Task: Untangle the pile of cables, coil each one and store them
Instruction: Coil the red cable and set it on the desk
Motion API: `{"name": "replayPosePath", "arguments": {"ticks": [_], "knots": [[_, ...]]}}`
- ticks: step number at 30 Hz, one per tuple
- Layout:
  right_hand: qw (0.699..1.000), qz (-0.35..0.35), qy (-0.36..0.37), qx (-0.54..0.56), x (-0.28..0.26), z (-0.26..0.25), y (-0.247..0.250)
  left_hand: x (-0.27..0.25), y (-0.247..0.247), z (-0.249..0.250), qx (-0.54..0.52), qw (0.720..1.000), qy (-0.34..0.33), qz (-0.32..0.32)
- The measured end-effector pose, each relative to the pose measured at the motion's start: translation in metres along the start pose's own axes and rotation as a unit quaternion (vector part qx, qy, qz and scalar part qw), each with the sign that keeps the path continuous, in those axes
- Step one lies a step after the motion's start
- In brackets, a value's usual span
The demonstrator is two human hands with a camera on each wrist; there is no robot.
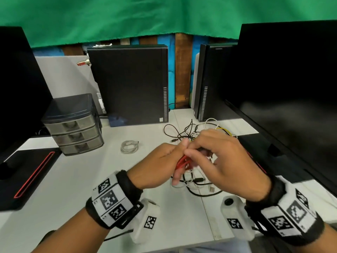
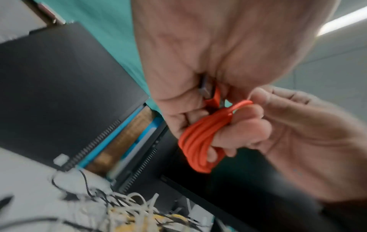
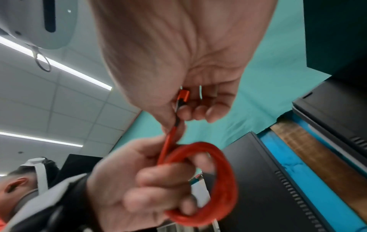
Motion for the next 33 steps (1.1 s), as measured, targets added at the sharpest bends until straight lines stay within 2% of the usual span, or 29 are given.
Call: {"name": "replayPosePath", "arguments": {"ticks": [2, 4, 6, 9, 11, 15, 17, 19, 22, 26, 33], "knots": [[0.997, 0.051, -0.014, 0.049, 0.001, 0.011, 0.003, -0.003, -0.007, 0.005, -0.125, 0.991, 0.023, -0.045], [0.985, 0.082, -0.069, 0.132, -0.002, 0.024, -0.002, -0.003, -0.007, 0.004, -0.231, 0.971, 0.021, -0.055], [0.955, 0.066, -0.133, 0.257, -0.004, 0.031, -0.014, 0.0, 0.0, 0.001, -0.283, 0.959, 0.018, -0.016], [0.889, 0.03, -0.214, 0.403, -0.009, 0.036, -0.031, 0.001, 0.016, -0.004, -0.33, 0.941, 0.028, 0.075], [0.88, 0.046, -0.22, 0.418, -0.009, 0.036, -0.033, 0.001, 0.023, -0.004, -0.339, 0.934, 0.028, 0.106], [0.918, 0.143, -0.178, 0.325, -0.011, 0.04, -0.021, 0.001, 0.028, -0.006, -0.275, 0.947, 0.024, 0.161], [0.945, 0.18, -0.134, 0.239, -0.012, 0.036, -0.012, 0.0, 0.029, -0.005, -0.23, 0.955, 0.028, 0.182], [0.965, 0.202, -0.09, 0.141, -0.013, 0.028, -0.006, 0.0, 0.025, -0.005, -0.23, 0.956, 0.037, 0.18], [0.967, 0.237, -0.061, 0.067, -0.016, 0.021, -0.004, -0.002, 0.016, -0.005, -0.279, 0.942, 0.059, 0.178], [0.967, 0.249, -0.048, 0.04, -0.016, 0.021, 0.001, -0.002, 0.001, -0.014, -0.353, 0.915, 0.097, 0.172], [0.973, 0.217, -0.076, -0.002, -0.018, 0.043, -0.006, -0.001, -0.01, -0.009, -0.298, 0.938, 0.038, 0.173]]}}
Point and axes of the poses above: each hand's wrist, its own x-axis towards the middle knuckle, its own y-axis out of the back of the hand, z = x × y, the point moved 8 cm from there along x, towards the middle knuckle, and after that the axes turned 4 degrees about x, right-handed, at the moved point
